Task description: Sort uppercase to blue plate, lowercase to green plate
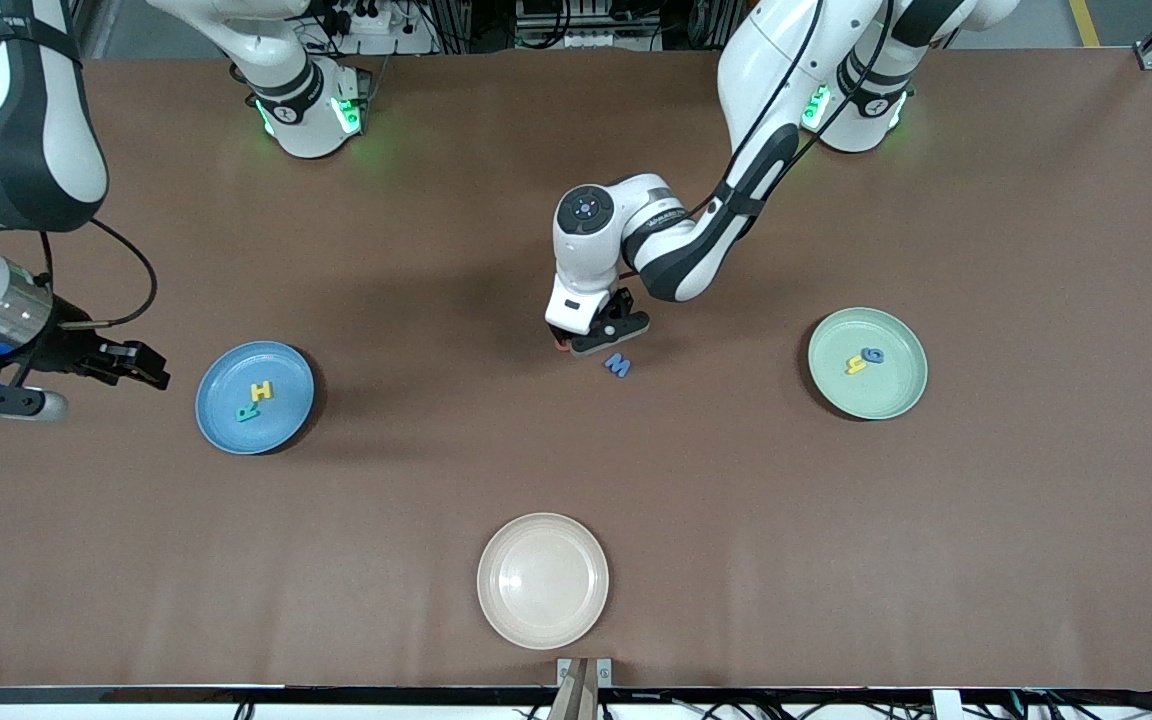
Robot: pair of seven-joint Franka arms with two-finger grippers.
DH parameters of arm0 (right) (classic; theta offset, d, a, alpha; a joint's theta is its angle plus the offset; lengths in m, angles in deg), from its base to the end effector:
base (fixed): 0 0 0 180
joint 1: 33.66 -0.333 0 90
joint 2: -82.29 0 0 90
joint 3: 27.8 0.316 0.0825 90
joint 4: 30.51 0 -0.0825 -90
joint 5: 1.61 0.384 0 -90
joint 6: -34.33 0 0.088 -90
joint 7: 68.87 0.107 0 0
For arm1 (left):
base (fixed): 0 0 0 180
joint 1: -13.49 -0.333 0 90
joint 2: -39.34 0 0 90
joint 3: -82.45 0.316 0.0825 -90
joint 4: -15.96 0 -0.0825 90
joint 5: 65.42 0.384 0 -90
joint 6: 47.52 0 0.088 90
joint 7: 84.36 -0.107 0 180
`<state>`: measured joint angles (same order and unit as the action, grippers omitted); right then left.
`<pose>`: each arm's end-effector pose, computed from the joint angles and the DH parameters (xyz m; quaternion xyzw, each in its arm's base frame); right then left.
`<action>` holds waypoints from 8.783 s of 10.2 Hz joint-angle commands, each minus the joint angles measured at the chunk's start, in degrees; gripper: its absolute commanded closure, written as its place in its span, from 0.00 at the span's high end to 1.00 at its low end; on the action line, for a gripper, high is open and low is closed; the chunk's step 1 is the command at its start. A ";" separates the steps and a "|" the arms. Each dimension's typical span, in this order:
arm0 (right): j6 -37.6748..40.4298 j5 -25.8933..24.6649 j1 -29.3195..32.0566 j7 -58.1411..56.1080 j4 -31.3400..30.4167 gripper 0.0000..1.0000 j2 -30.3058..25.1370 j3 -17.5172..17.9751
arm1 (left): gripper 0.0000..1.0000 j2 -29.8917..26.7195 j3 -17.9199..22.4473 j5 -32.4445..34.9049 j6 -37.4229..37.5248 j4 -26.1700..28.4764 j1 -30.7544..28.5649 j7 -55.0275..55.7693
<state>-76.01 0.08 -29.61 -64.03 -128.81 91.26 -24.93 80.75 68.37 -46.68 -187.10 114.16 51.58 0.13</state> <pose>0.6154 -0.0123 0.4951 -0.9978 0.0576 -0.0263 0.0187 0.4258 -0.5217 0.1815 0.9816 0.1882 0.0311 0.0052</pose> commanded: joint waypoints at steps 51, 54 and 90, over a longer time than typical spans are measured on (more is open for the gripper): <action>9.97 0.69 1.67 -3.00 2.50 1.00 -6.95 -1.11 | 0.39 0.26 -0.16 -2.66 0.54 -0.02 -0.12 10.61; 9.97 0.60 1.67 -3.26 2.50 1.00 -7.04 -1.11 | 0.38 0.52 -0.16 -2.66 0.54 -0.02 -0.12 10.52; 17.79 0.78 -3.60 -2.82 3.82 1.00 -8.53 -0.58 | 0.88 -32.77 -0.51 -3.45 -5.09 34.61 -45.47 -67.52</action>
<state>-58.50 0.40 -33.25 -67.01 -125.57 82.73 -25.46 52.42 68.61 -48.47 -193.07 147.95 6.73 -66.44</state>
